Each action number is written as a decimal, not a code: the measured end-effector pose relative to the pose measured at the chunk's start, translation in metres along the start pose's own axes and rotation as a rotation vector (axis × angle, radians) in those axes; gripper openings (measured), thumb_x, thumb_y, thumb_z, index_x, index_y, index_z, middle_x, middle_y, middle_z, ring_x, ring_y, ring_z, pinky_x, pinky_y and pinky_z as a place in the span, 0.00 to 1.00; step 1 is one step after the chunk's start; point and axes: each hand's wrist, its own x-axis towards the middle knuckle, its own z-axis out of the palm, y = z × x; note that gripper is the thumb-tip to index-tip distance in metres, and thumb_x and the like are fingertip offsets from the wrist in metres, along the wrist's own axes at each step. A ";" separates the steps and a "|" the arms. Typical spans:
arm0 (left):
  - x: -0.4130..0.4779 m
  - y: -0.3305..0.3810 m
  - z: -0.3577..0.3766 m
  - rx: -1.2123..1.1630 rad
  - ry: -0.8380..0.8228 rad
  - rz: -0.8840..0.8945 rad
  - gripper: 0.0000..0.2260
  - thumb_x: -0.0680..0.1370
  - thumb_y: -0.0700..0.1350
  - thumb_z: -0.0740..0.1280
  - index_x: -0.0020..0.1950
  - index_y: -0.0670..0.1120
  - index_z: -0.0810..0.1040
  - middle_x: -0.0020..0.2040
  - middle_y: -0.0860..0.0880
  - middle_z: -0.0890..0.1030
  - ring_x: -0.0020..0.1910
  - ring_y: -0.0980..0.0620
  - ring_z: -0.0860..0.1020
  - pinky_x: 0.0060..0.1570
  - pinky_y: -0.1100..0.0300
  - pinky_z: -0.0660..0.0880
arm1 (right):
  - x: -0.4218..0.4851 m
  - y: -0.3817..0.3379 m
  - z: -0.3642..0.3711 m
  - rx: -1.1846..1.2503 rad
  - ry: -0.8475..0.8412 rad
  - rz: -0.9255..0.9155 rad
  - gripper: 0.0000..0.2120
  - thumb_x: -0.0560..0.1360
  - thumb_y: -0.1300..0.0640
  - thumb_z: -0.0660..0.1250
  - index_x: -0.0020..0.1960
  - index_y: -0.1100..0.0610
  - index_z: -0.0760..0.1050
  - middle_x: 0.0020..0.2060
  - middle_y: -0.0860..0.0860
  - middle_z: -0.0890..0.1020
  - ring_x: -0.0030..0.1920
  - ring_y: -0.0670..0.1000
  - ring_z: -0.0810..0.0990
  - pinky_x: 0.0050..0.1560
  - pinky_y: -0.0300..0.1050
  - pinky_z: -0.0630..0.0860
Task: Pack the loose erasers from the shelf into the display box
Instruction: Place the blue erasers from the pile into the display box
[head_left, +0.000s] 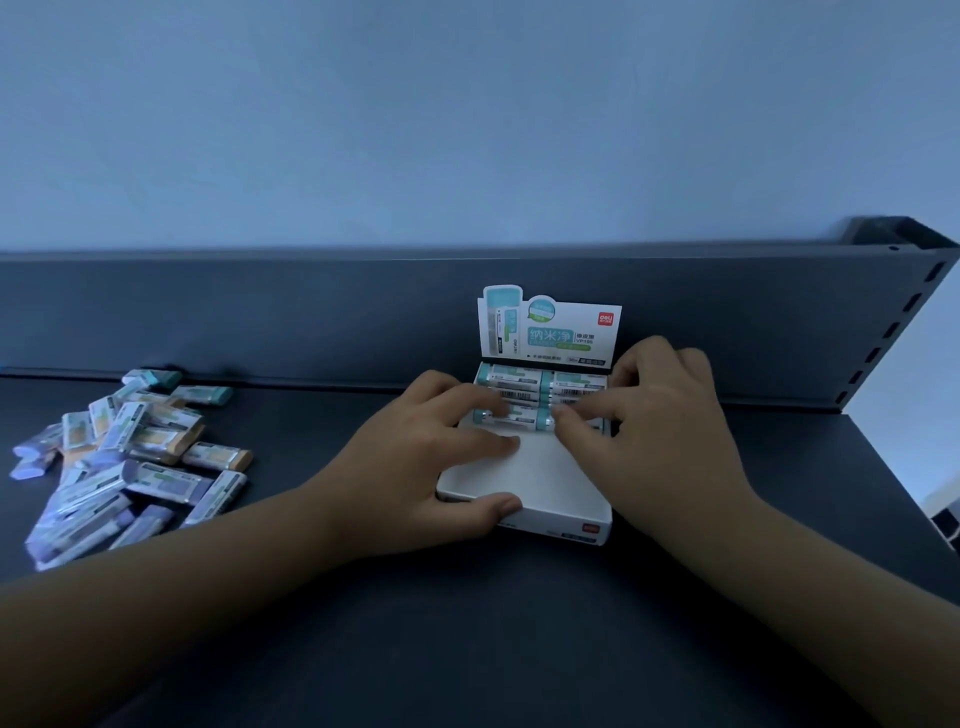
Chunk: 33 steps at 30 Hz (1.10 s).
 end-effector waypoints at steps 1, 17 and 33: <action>0.000 0.000 0.000 -0.004 0.002 -0.001 0.28 0.77 0.69 0.58 0.62 0.51 0.84 0.68 0.52 0.76 0.63 0.47 0.71 0.58 0.51 0.74 | 0.000 0.000 0.000 0.011 0.008 -0.007 0.15 0.75 0.41 0.67 0.48 0.48 0.88 0.42 0.47 0.69 0.48 0.50 0.64 0.42 0.45 0.67; -0.001 0.001 0.001 0.021 0.017 -0.023 0.29 0.78 0.70 0.56 0.63 0.53 0.83 0.70 0.52 0.75 0.62 0.47 0.73 0.56 0.52 0.75 | -0.004 0.010 0.005 0.106 0.071 -0.016 0.18 0.78 0.51 0.67 0.35 0.59 0.83 0.36 0.47 0.71 0.40 0.49 0.68 0.35 0.44 0.65; -0.002 0.007 -0.008 0.114 0.118 -0.020 0.29 0.76 0.70 0.62 0.63 0.49 0.80 0.68 0.49 0.74 0.56 0.49 0.76 0.53 0.52 0.76 | -0.004 0.005 -0.006 0.159 0.178 -0.189 0.15 0.80 0.52 0.65 0.40 0.58 0.83 0.40 0.50 0.76 0.43 0.51 0.71 0.42 0.49 0.71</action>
